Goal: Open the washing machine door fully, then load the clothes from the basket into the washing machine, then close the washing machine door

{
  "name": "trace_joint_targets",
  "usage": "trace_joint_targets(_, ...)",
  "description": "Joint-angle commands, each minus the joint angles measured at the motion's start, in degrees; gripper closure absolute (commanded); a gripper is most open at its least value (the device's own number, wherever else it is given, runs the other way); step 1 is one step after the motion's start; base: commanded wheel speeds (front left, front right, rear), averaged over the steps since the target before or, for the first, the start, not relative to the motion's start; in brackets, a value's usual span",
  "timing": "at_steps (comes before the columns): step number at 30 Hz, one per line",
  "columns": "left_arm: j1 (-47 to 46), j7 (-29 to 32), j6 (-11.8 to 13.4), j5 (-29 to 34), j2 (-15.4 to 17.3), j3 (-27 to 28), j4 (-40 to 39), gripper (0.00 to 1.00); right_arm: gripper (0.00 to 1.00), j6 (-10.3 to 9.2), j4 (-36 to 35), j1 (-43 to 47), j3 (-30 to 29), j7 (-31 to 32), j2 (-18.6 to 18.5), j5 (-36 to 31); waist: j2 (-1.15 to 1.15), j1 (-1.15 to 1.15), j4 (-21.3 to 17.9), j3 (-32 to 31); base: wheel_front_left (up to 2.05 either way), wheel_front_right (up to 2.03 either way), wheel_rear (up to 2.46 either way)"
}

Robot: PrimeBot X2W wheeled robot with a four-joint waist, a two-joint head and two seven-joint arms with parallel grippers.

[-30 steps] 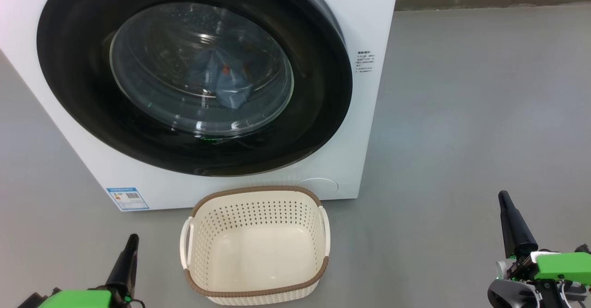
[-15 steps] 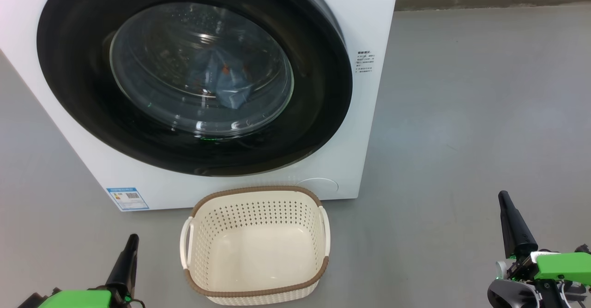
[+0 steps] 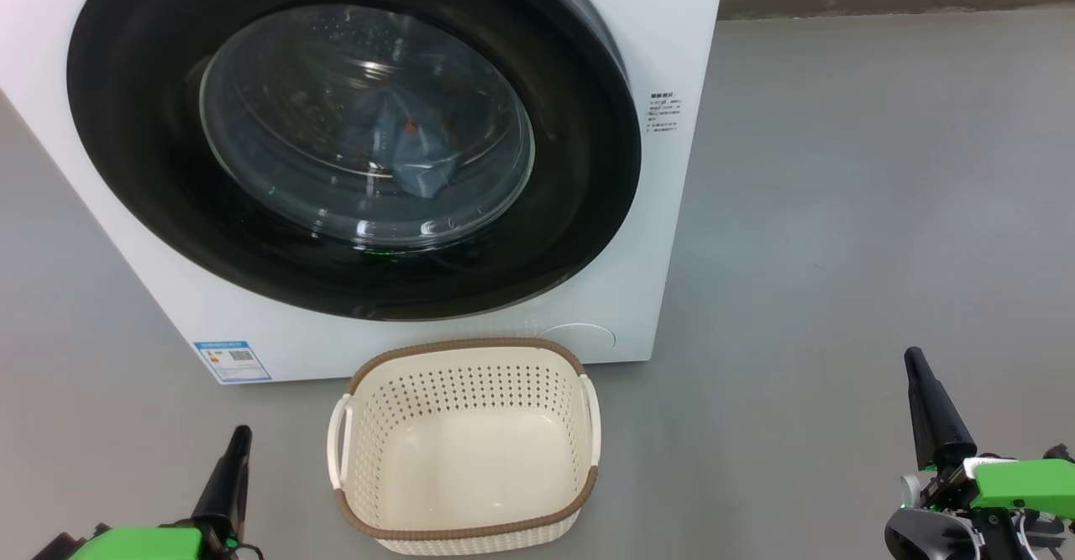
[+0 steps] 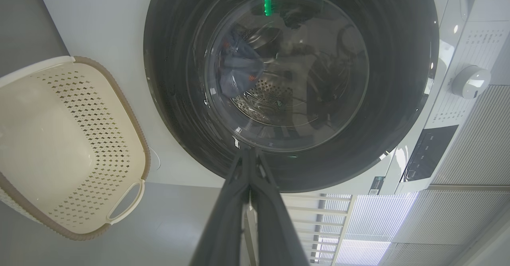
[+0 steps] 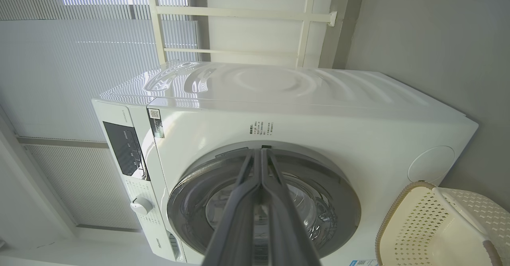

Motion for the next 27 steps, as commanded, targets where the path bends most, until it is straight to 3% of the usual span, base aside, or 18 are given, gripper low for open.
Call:
trace_joint_targets(1,-2.7,0.4,0.0,0.0,0.9,2.0,-1.0,1.0,1.0,0.08,-1.8,-0.4,1.1,0.2,-0.2,-0.1,0.0,0.0,0.0,0.0,0.0,0.0,0.0)
trace_joint_targets(27,-2.7,0.5,0.0,0.1,0.8,2.2,-1.0,1.0,1.0,0.08,-1.8,-0.4,0.9,0.4,-0.1,-0.3,0.0,0.0,0.0,0.0,0.0,0.0,0.0)
